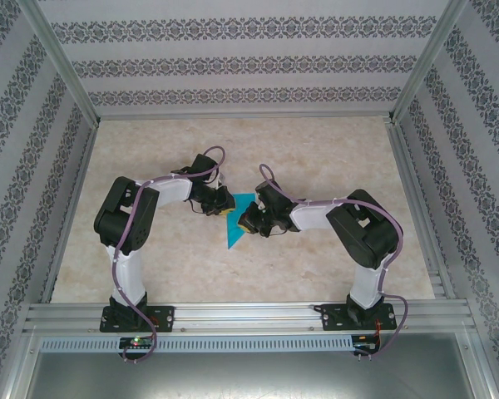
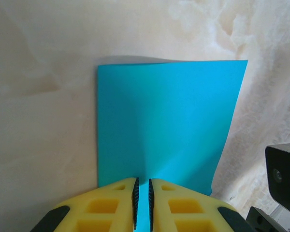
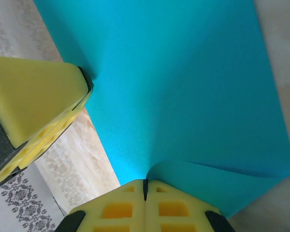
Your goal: Fold a paper plane with a square sheet of paper (pick it up from the middle)
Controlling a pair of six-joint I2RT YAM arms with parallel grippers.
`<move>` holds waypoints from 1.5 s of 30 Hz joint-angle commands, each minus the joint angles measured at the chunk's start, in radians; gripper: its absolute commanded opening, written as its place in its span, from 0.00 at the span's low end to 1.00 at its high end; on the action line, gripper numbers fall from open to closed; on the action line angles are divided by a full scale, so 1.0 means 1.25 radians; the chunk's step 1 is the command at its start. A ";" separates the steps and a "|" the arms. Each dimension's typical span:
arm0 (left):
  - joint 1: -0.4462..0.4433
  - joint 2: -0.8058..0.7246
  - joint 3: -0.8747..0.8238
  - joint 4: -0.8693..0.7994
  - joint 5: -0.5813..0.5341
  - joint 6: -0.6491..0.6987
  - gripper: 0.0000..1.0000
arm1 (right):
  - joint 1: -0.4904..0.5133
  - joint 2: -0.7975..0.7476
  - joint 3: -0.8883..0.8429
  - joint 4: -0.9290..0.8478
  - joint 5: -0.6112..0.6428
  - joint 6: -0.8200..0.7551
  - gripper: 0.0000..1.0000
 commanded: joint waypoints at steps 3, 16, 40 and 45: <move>0.006 0.021 -0.015 -0.035 -0.009 0.019 0.18 | 0.005 0.021 0.022 -0.006 -0.004 -0.017 0.03; 0.006 0.022 -0.022 -0.033 -0.007 0.020 0.19 | 0.005 0.037 0.034 -0.003 -0.015 -0.029 0.03; 0.006 0.025 -0.028 -0.031 -0.006 0.019 0.19 | 0.006 0.060 0.050 -0.008 -0.029 -0.051 0.03; 0.005 0.023 -0.028 -0.032 -0.005 0.018 0.19 | 0.006 0.063 0.049 -0.027 -0.023 -0.055 0.03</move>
